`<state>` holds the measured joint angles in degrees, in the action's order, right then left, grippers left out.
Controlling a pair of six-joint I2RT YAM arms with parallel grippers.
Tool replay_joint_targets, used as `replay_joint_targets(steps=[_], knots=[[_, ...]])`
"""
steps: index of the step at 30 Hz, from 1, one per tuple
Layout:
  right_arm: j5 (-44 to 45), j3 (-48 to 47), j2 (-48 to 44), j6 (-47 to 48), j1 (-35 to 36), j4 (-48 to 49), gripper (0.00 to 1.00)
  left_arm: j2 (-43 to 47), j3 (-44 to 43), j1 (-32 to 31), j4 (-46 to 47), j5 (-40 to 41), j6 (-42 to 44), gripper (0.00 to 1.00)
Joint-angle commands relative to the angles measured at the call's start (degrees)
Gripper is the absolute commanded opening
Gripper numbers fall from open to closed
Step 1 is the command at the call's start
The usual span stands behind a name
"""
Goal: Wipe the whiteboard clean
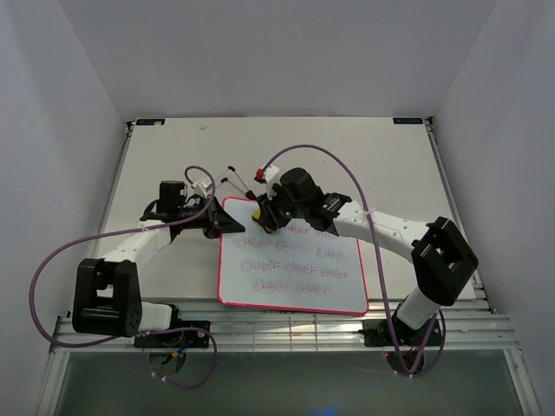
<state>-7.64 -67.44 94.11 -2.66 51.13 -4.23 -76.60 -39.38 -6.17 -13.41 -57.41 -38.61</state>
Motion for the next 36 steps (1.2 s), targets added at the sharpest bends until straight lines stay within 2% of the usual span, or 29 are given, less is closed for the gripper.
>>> replay_joint_targets(steps=[1,4,10,15,18,23,32,36], knots=[[4.47,6.0,0.12,0.64,-2.0,-7.99,0.23,1.89,-1.14,-0.59,3.83,5.2,6.18,0.0],[1.07,4.52,-0.15,-0.33,-1.74,-7.73,0.24,1.98,-1.14,-0.59,3.83,5.03,6.35,0.0],[-7.03,-5.49,5.2,-3.93,2.12,-2.98,0.25,1.98,-0.7,-0.59,4.09,4.24,6.44,0.0],[-8.36,-18.75,12.75,-2.97,6.25,-6.22,0.25,1.63,-0.79,-0.59,4.53,3.27,6.53,0.0],[-6.78,-21.41,15.22,-1.83,6.79,-8.42,0.25,1.71,-0.79,-0.59,4.53,3.18,6.44,0.0],[-2.91,-12.56,12.51,-2.26,3.81,-7.99,0.25,2.15,-0.7,-0.59,4.53,3.44,6.36,0.0],[2.1,10.8,1.18,-3.67,-5.86,-5.88,0.24,3.03,-0.7,-0.42,4.89,4.76,5.48,0.0],[3.51,16.72,-4.62,-4.37,-7.89,-5.79,0.25,4.17,-0.53,0.28,4.62,6.34,5.3,0.0]])
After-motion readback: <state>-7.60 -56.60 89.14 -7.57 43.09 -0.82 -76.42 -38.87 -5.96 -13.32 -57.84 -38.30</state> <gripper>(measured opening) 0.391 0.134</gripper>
